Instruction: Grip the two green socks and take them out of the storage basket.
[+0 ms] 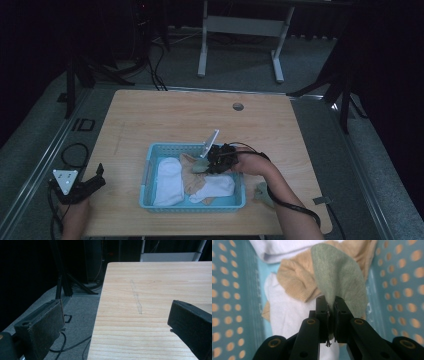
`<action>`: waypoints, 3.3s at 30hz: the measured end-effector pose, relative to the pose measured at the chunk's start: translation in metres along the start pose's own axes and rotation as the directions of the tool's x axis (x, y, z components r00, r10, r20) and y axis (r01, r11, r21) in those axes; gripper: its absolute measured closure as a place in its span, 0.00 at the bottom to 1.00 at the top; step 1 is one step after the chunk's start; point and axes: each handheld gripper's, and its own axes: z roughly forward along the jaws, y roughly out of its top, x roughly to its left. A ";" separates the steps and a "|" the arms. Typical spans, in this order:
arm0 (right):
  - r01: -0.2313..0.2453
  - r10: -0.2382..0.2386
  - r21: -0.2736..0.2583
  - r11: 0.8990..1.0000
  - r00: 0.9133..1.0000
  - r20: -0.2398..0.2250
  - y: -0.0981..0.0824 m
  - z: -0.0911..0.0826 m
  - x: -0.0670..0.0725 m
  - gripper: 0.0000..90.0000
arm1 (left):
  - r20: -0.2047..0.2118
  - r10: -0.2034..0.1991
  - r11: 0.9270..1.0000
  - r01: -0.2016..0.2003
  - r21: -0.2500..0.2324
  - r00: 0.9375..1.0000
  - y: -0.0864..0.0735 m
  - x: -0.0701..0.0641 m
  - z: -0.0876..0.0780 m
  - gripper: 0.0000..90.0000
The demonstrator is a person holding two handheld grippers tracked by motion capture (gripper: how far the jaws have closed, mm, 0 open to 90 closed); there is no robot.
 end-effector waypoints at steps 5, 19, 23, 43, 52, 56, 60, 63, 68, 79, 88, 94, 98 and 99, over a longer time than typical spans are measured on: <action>-0.005 0.005 -0.029 1.000 1.000 0.014 0.000 -0.017 0.000 0.93 | 0.000 0.001 1.000 -0.001 -0.001 1.000 0.000 0.000 0.000 0.00; 0.013 -0.007 -0.119 0.993 0.999 0.051 -0.004 -0.075 0.002 0.93 | -0.001 -0.001 1.000 0.001 0.000 1.000 0.000 0.000 0.000 0.00; 0.014 -0.005 -0.139 0.990 0.998 0.064 -0.006 -0.090 0.004 0.93 | -0.001 0.001 1.000 -0.001 0.001 1.000 0.000 0.000 0.000 0.00; -0.077 0.109 -0.205 0.976 0.983 0.150 -0.068 -0.147 -0.003 0.93 | 0.000 0.005 1.000 -0.005 0.002 1.000 0.000 -0.001 0.000 0.00; -0.165 0.207 -0.224 0.960 0.962 0.176 -0.114 -0.151 -0.012 0.93 | -0.002 0.002 1.000 -0.002 0.001 1.000 0.000 -0.001 0.000 0.00; -0.199 0.239 -0.215 0.956 0.955 0.179 -0.130 -0.145 -0.015 0.93 | -0.003 0.003 1.000 -0.003 -0.001 1.000 0.000 -0.001 0.000 0.00; -0.235 0.271 -0.209 0.949 0.948 0.164 -0.146 -0.134 -0.020 0.93 | -0.003 0.005 1.000 -0.005 0.000 1.000 0.000 -0.001 0.000 0.00; -0.254 0.289 -0.211 0.944 0.945 0.156 -0.155 -0.126 -0.022 0.93 | -0.004 0.005 1.000 -0.005 0.001 1.000 0.000 -0.001 0.000 0.00; -0.288 0.321 -0.206 0.935 0.935 0.149 -0.169 -0.113 -0.026 0.93 | -0.010 0.009 1.000 -0.009 -0.003 1.000 0.000 -0.002 0.000 0.00; -0.346 0.369 -0.172 0.922 0.920 0.130 -0.185 -0.072 -0.040 0.93 | -0.009 0.009 1.000 -0.009 -0.003 1.000 0.000 -0.002 0.000 0.00; -0.372 0.384 -0.122 0.920 0.919 0.095 -0.188 -0.036 -0.042 0.93 | -0.009 0.008 1.000 -0.008 -0.002 1.000 0.000 -0.002 0.000 0.00; -0.385 0.395 -0.121 0.915 0.916 0.072 -0.189 -0.027 -0.040 0.93 | -0.010 0.009 1.000 -0.009 -0.001 1.000 0.000 -0.002 0.000 0.00; -0.372 0.381 -0.109 0.922 0.921 0.078 -0.185 -0.027 -0.038 0.92 | -0.010 0.009 1.000 -0.009 -0.002 1.000 0.000 -0.002 0.000 0.00; -0.364 0.373 -0.111 0.925 0.924 0.085 -0.183 -0.028 -0.037 0.91 | -0.010 0.009 1.000 -0.009 -0.001 1.000 0.000 -0.002 0.000 0.00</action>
